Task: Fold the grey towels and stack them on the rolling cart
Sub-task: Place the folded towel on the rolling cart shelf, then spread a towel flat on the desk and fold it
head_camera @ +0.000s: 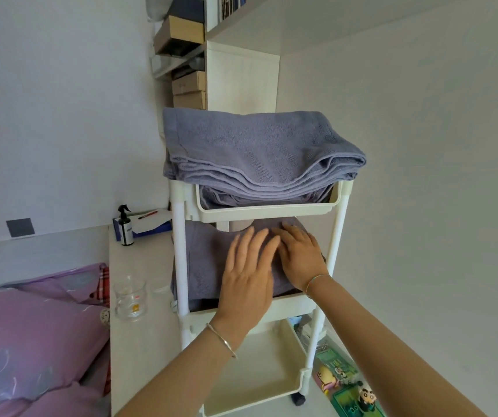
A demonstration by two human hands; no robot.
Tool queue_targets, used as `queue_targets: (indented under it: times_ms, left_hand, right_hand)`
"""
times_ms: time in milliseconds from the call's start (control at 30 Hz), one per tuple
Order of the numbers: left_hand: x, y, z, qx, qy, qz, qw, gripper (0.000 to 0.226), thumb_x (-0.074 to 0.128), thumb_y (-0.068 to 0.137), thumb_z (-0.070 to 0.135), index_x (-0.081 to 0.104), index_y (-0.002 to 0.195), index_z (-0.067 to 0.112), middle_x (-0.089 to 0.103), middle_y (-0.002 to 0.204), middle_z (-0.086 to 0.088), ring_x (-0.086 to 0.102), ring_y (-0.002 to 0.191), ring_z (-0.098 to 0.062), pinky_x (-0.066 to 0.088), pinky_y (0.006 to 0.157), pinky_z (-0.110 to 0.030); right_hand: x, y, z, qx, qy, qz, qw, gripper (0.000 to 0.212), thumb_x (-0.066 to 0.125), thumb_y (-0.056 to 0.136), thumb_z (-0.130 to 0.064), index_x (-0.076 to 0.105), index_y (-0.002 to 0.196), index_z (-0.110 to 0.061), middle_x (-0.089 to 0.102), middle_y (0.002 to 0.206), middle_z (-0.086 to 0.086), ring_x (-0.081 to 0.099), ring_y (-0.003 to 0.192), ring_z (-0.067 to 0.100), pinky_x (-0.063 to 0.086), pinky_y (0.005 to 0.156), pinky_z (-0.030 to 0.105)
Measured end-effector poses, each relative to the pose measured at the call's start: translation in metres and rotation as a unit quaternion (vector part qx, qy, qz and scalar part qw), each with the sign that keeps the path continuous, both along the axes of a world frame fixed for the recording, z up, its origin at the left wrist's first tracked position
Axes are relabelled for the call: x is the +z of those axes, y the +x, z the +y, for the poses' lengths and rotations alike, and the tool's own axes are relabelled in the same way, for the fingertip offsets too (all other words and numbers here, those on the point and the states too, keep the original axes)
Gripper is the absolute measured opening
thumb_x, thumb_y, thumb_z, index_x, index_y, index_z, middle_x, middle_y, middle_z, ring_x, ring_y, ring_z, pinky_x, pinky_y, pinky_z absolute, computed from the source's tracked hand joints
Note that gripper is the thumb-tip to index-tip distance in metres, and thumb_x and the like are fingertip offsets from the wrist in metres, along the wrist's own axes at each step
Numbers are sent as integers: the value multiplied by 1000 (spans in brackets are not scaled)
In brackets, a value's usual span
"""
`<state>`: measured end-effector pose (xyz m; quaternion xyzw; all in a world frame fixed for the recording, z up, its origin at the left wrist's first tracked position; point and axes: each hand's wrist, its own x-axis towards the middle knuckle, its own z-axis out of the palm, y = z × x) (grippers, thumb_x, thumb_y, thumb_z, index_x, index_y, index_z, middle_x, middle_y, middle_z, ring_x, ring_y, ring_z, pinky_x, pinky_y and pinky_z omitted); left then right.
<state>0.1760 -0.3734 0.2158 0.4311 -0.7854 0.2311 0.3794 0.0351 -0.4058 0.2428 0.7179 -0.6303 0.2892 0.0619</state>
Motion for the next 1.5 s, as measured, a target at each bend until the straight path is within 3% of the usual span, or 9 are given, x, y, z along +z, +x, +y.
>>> queue_targets:
  times_ms: [100, 233, 467, 667, 800, 1067, 1267, 1400, 1500]
  left_hand:
    - [3, 12, -14, 95, 135, -2, 986, 50, 28, 92, 32, 47, 134, 15, 48, 139, -11, 45, 128, -30, 32, 108, -49]
    - [22, 23, -31, 177, 312, -20, 933, 52, 13, 100, 40, 21, 148, 22, 26, 154, -9, 9, 144, -35, -1, 114, -56]
    - [18, 26, -25, 218, 428, -19, 877, 60, 11, 101, 40, 5, 150, 7, -1, 158, -13, -5, 144, -37, 2, 112, -59]
    - [24, 23, -36, 164, 328, -17, 930, 56, 18, 100, 41, 10, 150, 16, 6, 158, -10, -3, 145, -35, -2, 116, -55]
    - [10, 28, -41, 152, 363, -48, 918, 56, 14, 99, 46, 12, 150, 23, 5, 159, -6, -7, 145, -32, -8, 114, -56]
    - [1, 28, -31, 184, 353, -29, 917, 63, 14, 98, 51, 10, 151, 17, 1, 159, -10, -9, 144, -36, -4, 111, -61]
    - [-2, 32, -14, 111, 277, -46, 953, 54, 15, 99, 44, 26, 147, 20, 24, 155, -9, 14, 143, -33, 4, 115, -52]
    - [-11, 27, 10, 55, 248, -31, 967, 73, -1, 88, 49, 31, 146, 19, 31, 152, -11, 24, 141, -33, 6, 115, -53]
    - [-8, 19, 37, 8, 255, -58, 965, 61, 9, 96, 49, 19, 149, 20, 19, 156, -9, 14, 144, -31, 3, 115, -51]
  right_hand:
    - [-4, -1, 0, -11, 15, 33, 999, 72, 3, 84, -51, 39, 142, -27, 29, 153, 1, 19, 144, 19, 7, 117, 36]
    - [-9, -2, 1, -52, 86, 107, 989, 46, 20, 100, -47, 36, 142, -35, 22, 156, 0, 16, 144, 21, 10, 116, 38]
    - [2, 4, 11, -102, 149, 149, 972, 53, 16, 100, -45, 63, 114, -25, 65, 117, 2, 55, 110, 24, 35, 95, 38]
    - [28, 9, -2, -80, 72, 141, 984, 48, 24, 100, -43, 32, 144, -25, 31, 151, 4, 26, 139, 25, 18, 113, 41]
    - [-3, 3, -10, -64, 176, 117, 975, 56, 17, 98, -52, 6, 150, -36, -3, 160, -5, -7, 146, 20, -1, 118, 43]
    - [-25, 5, 2, -112, 184, 134, 967, 57, 13, 98, -51, 11, 151, -28, 11, 159, -1, 5, 146, 21, 4, 119, 40]
    - [-38, 1, 50, -65, 143, 66, 985, 52, 19, 102, -41, 6, 150, -28, 2, 159, -4, -4, 147, 15, -6, 118, 29]
    - [-45, -16, 107, -65, 118, 37, 990, 51, 27, 102, -40, 10, 149, -33, 3, 159, -10, 1, 146, 11, -3, 117, 26]
    - [-50, -32, 165, -137, 134, 32, 981, 51, 27, 101, -41, 11, 150, -34, 1, 159, -10, 4, 146, 12, -1, 116, 26]
